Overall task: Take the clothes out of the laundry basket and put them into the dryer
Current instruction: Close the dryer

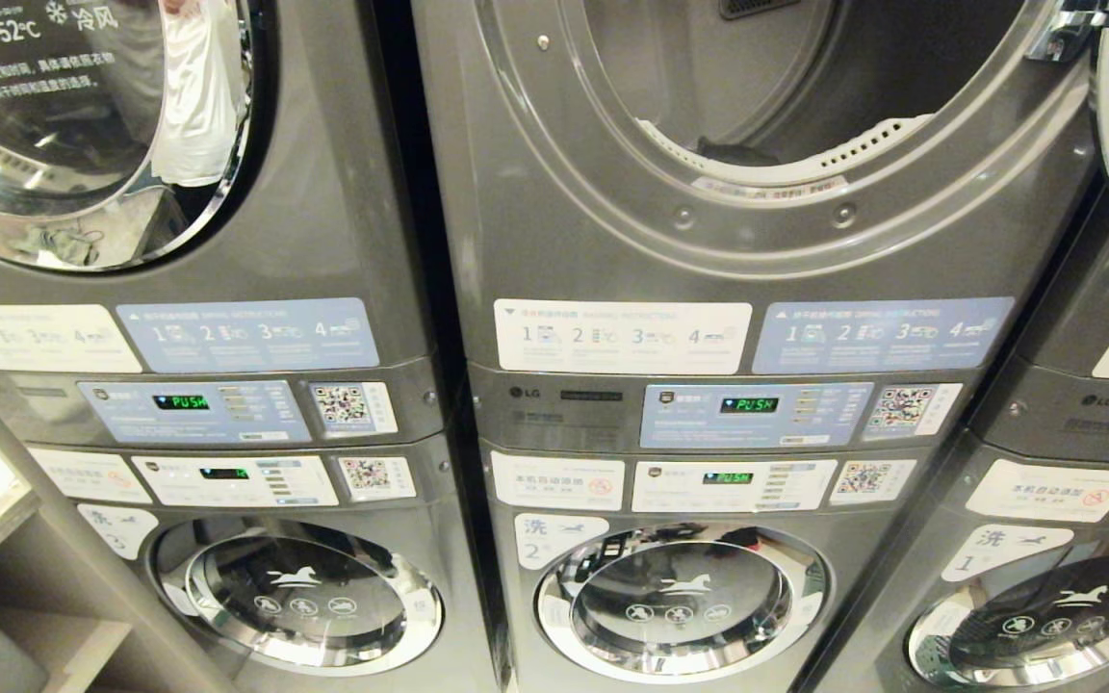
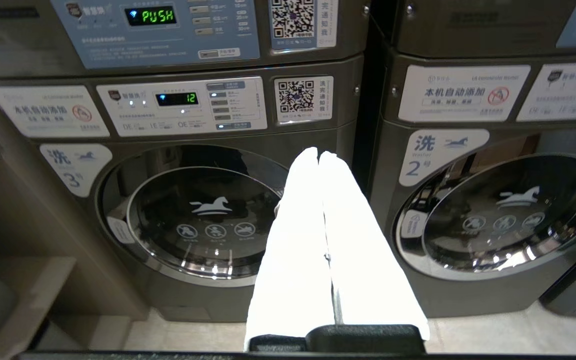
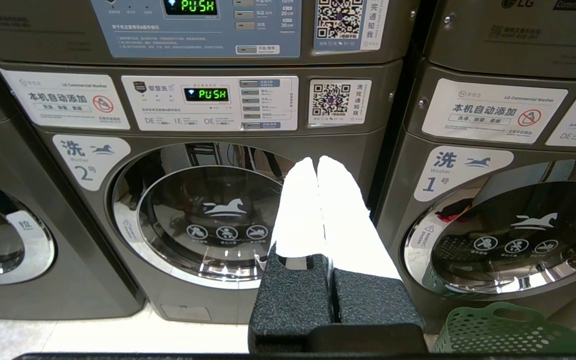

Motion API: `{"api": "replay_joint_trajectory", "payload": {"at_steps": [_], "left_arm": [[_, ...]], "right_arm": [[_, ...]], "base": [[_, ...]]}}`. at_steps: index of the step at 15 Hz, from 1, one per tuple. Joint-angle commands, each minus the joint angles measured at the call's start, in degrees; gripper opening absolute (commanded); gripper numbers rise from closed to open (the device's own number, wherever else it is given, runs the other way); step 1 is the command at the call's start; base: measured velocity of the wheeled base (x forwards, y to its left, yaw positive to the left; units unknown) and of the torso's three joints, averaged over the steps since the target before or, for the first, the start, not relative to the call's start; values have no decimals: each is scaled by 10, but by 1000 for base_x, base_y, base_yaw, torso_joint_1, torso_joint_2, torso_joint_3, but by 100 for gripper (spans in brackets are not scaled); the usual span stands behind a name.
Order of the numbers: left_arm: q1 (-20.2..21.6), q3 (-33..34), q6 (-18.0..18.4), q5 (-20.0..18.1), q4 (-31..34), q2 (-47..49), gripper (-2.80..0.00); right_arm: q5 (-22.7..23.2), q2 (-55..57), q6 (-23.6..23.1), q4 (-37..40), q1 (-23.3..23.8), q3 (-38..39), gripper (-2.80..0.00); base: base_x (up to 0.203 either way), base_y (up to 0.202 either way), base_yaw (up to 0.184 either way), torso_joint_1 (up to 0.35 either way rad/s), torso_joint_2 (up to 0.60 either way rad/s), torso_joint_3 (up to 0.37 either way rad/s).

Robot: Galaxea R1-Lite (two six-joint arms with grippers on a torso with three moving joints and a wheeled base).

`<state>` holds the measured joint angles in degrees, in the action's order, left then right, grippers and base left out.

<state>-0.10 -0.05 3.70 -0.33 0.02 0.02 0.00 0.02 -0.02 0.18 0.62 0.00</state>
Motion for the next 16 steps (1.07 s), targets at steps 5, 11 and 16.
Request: {"api": "replay_joint_trajectory", "payload": {"at_steps": [5, 11, 16], "left_arm": [[0, 0, 37, -16, 1, 0, -280], [0, 0, 37, -13, 1, 0, -280], [0, 0, 37, -13, 1, 0, -280]], "right_arm": [[0, 0, 0, 0, 0, 0, -280], [0, 0, 0, 0, 0, 0, -280], [0, 0, 0, 0, 0, 0, -280]], "base": [[0, 0, 0, 0, 0, 0], [0, 0, 0, 0, 0, 0], [0, 0, 0, 0, 0, 0]]}}
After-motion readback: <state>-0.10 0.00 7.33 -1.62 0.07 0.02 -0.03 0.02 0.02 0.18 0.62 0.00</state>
